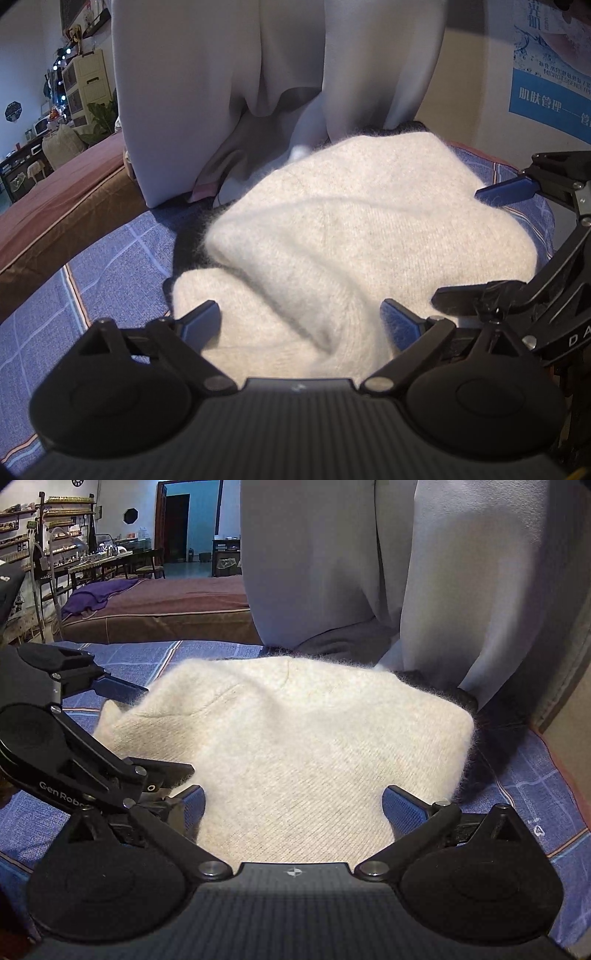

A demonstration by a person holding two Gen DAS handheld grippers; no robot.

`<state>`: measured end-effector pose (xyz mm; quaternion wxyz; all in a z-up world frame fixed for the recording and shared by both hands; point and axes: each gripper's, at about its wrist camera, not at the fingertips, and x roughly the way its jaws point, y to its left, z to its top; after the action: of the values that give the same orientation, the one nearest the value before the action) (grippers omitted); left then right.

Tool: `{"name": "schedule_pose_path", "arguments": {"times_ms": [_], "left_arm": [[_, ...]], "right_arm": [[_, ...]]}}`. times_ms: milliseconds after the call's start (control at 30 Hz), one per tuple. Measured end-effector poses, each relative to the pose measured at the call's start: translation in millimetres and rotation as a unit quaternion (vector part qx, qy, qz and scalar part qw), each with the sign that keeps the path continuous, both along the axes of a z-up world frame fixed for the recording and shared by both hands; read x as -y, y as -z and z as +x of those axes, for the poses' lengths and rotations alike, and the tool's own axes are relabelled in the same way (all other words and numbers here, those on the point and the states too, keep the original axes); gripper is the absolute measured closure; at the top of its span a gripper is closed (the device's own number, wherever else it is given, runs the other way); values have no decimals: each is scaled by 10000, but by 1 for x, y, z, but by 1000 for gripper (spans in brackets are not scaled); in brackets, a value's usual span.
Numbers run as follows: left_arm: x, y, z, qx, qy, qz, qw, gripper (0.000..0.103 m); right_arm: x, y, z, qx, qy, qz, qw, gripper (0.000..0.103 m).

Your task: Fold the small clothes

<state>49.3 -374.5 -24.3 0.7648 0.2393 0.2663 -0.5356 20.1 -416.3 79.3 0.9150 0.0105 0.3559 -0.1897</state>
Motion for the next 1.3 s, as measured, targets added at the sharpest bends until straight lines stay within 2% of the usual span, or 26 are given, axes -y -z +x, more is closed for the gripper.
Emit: {"name": "schedule_pose_path", "arguments": {"times_ms": [500,700,933,1300], "left_arm": [[0,2,-1,38,-102,30,9999,0],[-14,-14,-5,149,-253,-188,9994,0],[-30,-32,-2,260,-375,-236,9987,0],[-43,-55,-22,1048,-483,-92,9933,0]], "right_arm": [[7,5,1,-51,-35,172,9998,0],[4,-4,2,39,-75,77,9999,0],[1,-15,2,156,2,-34,9999,0],[-13,-32,4,-76,-61,-505,9987,0]]}}
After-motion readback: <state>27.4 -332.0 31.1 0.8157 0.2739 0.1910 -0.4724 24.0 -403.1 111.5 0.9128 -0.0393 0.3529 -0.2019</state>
